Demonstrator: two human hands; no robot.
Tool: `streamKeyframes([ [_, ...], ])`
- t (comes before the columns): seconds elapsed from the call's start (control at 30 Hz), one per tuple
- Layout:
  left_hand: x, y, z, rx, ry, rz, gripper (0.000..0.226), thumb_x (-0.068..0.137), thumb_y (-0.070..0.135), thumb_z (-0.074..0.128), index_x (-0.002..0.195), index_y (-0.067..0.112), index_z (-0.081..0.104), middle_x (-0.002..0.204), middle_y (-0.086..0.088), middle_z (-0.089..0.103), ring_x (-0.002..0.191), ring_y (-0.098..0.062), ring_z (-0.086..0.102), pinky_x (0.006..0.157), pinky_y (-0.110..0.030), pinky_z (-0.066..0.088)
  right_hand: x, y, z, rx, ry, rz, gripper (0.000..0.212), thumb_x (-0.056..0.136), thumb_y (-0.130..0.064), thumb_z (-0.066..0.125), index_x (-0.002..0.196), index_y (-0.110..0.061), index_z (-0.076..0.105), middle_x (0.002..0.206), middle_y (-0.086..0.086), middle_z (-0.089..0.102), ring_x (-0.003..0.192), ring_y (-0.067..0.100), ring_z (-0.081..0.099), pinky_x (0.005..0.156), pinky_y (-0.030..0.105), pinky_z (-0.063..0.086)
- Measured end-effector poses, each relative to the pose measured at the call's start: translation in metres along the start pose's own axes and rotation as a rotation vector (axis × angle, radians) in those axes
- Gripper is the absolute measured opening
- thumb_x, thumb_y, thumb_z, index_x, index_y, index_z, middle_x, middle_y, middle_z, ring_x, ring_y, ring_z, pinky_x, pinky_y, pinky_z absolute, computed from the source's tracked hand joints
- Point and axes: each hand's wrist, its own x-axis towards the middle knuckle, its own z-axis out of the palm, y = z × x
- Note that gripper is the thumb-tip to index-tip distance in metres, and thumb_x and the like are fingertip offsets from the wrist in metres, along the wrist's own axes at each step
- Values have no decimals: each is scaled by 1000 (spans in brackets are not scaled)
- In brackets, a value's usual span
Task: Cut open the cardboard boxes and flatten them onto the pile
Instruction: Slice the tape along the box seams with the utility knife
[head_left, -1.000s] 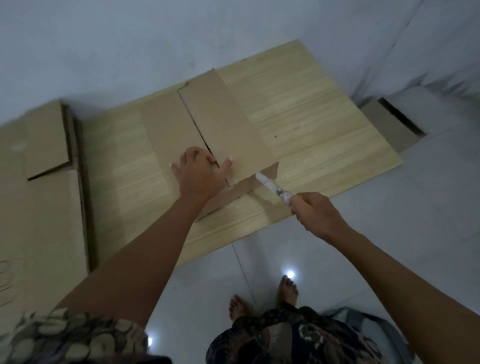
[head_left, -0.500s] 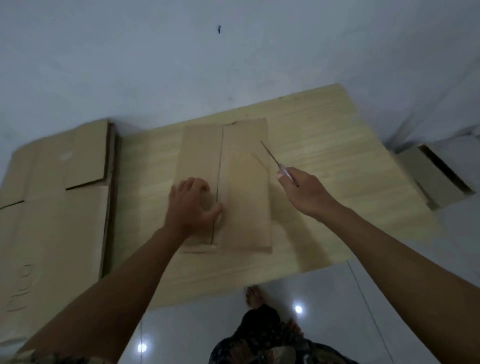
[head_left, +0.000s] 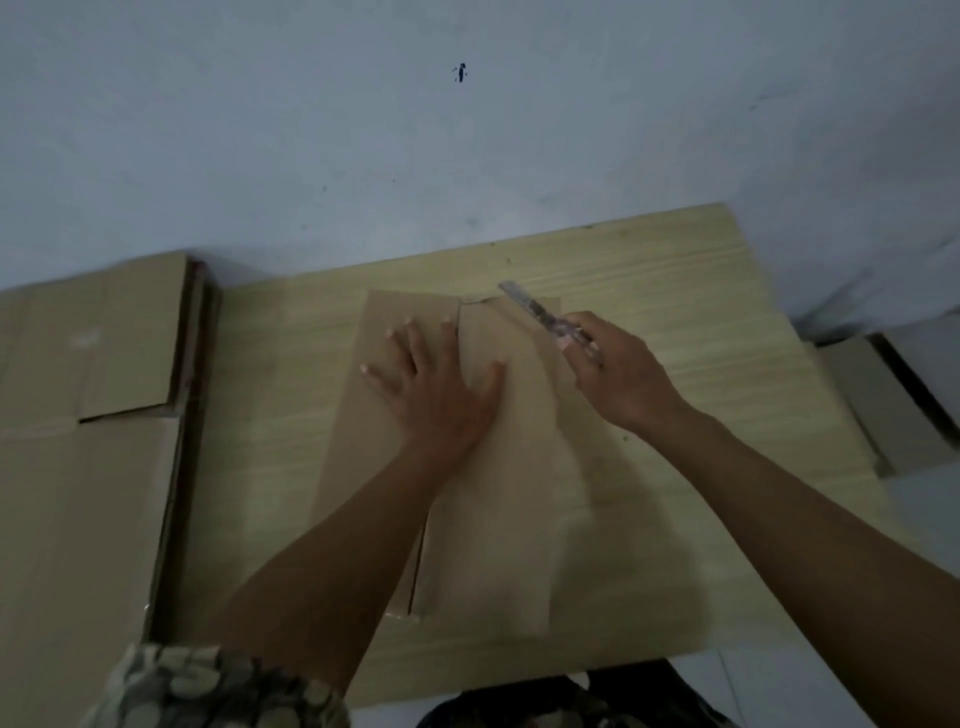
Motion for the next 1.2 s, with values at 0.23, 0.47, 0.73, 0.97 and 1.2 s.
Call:
streamKeyframes([
  [0.23,-39,-36,-1,117,67,389,94,85,86,29,162,34,17,170,1,12,157,-30,4,118,-71,4,46,29,-28,87,-310,47,38,102,-33,54,139,-31,59,113,2,72,69,7,60,66,25,52],
  [0.47,-34,-10,-7,-82,221,244,48,91,60,50,117,22,66,134,-3,57,130,-32,48,107,-67,32,68,37,-27,102,-583,7,32,102,-29,56,133,-31,65,86,-1,73,51,7,59,48,27,48],
  [0.73,-24,60,21,-119,158,-291,59,106,36,20,162,18,19,170,-6,8,157,-26,1,123,-57,-4,76,43,-24,120,-601,-35,35,104,-27,52,138,-26,62,87,2,72,46,-2,53,43,13,40],
  [0.97,-33,37,18,-70,112,-63,66,100,43,17,162,20,20,170,-3,12,157,-28,4,126,-52,4,72,49,-17,115,-630,-79,33,101,-29,56,132,-26,67,81,-5,73,64,-1,61,64,22,44],
  [1.2,-28,-2,9,-96,87,214,64,102,38,31,158,8,30,167,-4,23,155,-28,16,125,-53,15,71,43,-18,116,-667,-122,32,102,-27,56,132,-27,66,83,-4,73,57,-6,57,64,19,43],
])
